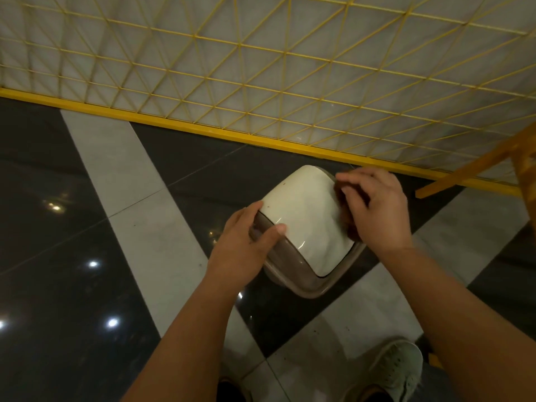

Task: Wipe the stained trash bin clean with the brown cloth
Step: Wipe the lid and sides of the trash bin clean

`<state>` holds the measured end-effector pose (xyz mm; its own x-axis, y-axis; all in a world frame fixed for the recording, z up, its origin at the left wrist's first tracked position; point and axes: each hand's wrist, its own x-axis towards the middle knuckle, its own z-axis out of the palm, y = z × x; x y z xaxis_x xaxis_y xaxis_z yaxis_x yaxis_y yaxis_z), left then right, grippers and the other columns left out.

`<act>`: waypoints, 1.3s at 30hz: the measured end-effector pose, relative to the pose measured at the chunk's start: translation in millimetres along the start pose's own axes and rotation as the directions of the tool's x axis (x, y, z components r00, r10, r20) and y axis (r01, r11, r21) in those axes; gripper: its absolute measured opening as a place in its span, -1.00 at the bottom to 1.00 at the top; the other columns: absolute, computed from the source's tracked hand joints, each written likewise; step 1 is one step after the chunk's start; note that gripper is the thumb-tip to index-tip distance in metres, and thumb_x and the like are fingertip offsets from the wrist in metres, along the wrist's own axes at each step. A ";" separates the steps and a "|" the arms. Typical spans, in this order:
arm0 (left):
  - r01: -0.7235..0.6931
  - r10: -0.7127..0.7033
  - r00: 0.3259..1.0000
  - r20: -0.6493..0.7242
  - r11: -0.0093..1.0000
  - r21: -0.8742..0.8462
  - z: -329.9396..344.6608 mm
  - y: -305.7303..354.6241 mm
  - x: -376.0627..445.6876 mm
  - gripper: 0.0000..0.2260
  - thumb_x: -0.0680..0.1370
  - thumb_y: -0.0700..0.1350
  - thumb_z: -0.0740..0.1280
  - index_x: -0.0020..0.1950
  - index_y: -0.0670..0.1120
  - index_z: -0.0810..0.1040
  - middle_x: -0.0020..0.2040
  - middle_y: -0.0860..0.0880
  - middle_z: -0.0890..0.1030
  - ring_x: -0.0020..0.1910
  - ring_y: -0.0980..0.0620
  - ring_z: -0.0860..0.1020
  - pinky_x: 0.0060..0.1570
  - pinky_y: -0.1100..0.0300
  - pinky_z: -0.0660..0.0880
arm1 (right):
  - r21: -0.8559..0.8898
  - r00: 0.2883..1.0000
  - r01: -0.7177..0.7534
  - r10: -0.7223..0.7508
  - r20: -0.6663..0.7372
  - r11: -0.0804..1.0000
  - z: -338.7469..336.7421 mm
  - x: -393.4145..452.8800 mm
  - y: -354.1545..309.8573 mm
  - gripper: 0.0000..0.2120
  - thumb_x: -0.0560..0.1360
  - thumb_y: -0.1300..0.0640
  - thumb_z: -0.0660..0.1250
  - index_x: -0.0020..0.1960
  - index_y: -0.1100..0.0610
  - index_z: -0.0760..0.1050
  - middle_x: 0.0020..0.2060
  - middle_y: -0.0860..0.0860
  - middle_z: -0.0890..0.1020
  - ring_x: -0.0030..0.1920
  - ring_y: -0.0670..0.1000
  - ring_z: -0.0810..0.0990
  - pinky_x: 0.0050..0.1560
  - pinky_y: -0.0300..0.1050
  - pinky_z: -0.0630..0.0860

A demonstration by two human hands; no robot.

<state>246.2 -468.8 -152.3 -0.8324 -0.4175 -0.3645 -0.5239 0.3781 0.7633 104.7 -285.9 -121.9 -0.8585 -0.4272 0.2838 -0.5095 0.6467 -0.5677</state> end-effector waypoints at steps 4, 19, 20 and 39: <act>0.053 -0.052 0.998 -0.043 0.998 0.021 8.1 9.0 -3.2 -0.30 0.33 0.34 0.38 0.39 0.30 0.17 0.43 0.11 0.21 0.32 0.00 0.34 0.22 -0.06 0.42 | -0.022 0.992 -0.064 0.066 0.110 0.998 14.7 25.2 4.7 -0.77 0.55 0.12 0.29 0.19 -0.02 0.57 0.11 -0.06 0.58 0.16 -0.04 0.43 0.15 -0.20 0.29; 0.081 -0.134 0.968 -0.214 0.967 -0.240 -16.2 -5.3 7.8 -0.60 0.51 -0.15 0.37 0.27 0.20 0.43 0.22 0.16 0.48 0.16 0.13 0.42 0.10 0.18 0.39 | 0.116 0.881 -0.432 0.390 0.269 0.895 8.8 -81.8 -6.9 -0.72 0.53 0.06 0.31 0.20 -0.19 0.49 0.08 -0.23 0.50 0.00 -0.26 0.46 -0.01 -0.40 0.35; 0.077 -0.127 0.968 -0.216 0.971 -0.224 -17.0 -5.6 8.4 -0.59 0.51 -0.14 0.37 0.30 0.19 0.43 0.25 0.14 0.48 0.19 0.11 0.43 0.14 0.14 0.39 | 0.130 0.869 -0.449 0.398 0.295 0.884 4.1 -85.2 -7.6 -0.73 0.52 0.08 0.33 0.16 -0.21 0.51 0.06 -0.24 0.52 0.00 -0.28 0.47 -0.04 -0.43 0.37; 0.017 -0.013 0.997 -0.080 0.999 0.042 -12.2 -4.6 5.1 -0.35 0.50 -0.02 0.37 0.46 0.31 0.10 0.43 0.05 0.25 0.37 -0.05 0.32 0.30 -0.12 0.34 | 0.408 0.895 -0.365 0.435 -0.094 0.837 -39.7 -25.1 -23.6 -0.83 0.43 0.00 0.42 -0.04 -0.23 0.53 -0.08 -0.30 0.59 -0.03 -0.30 0.55 -0.31 -0.46 0.49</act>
<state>246.5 -482.8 -151.1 -0.8082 -0.4871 -0.3311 -0.5450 0.4055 0.7339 135.9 -265.4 -85.0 -0.9960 -0.0417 0.0793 -0.0895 0.4396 -0.8937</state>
